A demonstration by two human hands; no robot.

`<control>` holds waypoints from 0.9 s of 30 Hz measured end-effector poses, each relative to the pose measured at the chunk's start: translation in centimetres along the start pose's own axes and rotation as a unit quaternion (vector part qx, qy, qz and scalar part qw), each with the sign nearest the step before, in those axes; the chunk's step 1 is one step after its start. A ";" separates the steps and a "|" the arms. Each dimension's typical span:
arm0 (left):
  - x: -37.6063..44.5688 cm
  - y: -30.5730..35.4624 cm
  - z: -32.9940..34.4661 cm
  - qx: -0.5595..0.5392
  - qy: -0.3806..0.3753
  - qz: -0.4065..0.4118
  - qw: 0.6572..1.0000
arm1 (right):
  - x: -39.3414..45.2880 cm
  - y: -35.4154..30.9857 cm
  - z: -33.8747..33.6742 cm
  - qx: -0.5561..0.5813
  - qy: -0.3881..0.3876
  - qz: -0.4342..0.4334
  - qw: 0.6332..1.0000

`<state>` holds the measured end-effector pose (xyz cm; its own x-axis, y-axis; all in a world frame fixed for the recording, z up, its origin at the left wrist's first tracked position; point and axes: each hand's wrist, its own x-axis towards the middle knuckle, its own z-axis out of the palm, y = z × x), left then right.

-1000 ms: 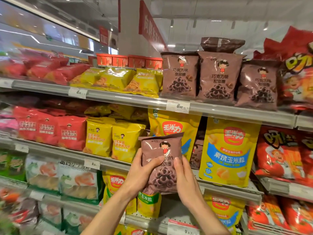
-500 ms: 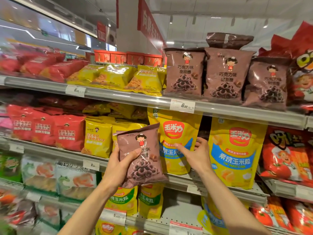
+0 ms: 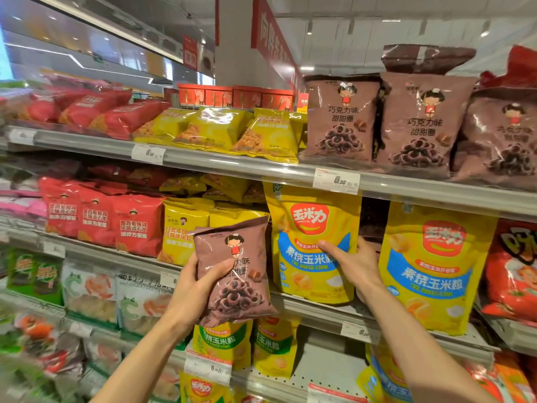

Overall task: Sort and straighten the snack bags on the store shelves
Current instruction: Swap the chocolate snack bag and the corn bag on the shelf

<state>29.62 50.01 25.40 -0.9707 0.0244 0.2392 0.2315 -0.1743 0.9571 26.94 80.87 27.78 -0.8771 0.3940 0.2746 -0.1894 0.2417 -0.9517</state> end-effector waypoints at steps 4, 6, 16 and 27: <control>0.2 -0.1 -0.7 -0.008 0.009 0.005 1.000 | 0.7 -0.6 -0.1 0.014 0.008 -0.009 1.000; 0.3 -0.2 -0.9 -0.007 0.012 0.004 1.000 | 0.8 -1.1 -0.1 0.025 0.015 -0.010 1.000; 1.0 -0.6 -0.9 0.018 0.019 0.002 1.000 | 0.3 -1.6 0.4 0.086 -0.033 0.013 0.996; 0.4 -1.8 -3.1 0.011 0.025 -0.006 1.000 | -4.4 0.7 -1.6 0.063 -0.053 0.024 0.996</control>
<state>28.62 47.30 23.31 -0.9754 -0.0222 0.2194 0.2202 -0.1529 0.9634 31.37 80.74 26.15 -0.9271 0.3044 0.2189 -0.1942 0.1093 -0.9748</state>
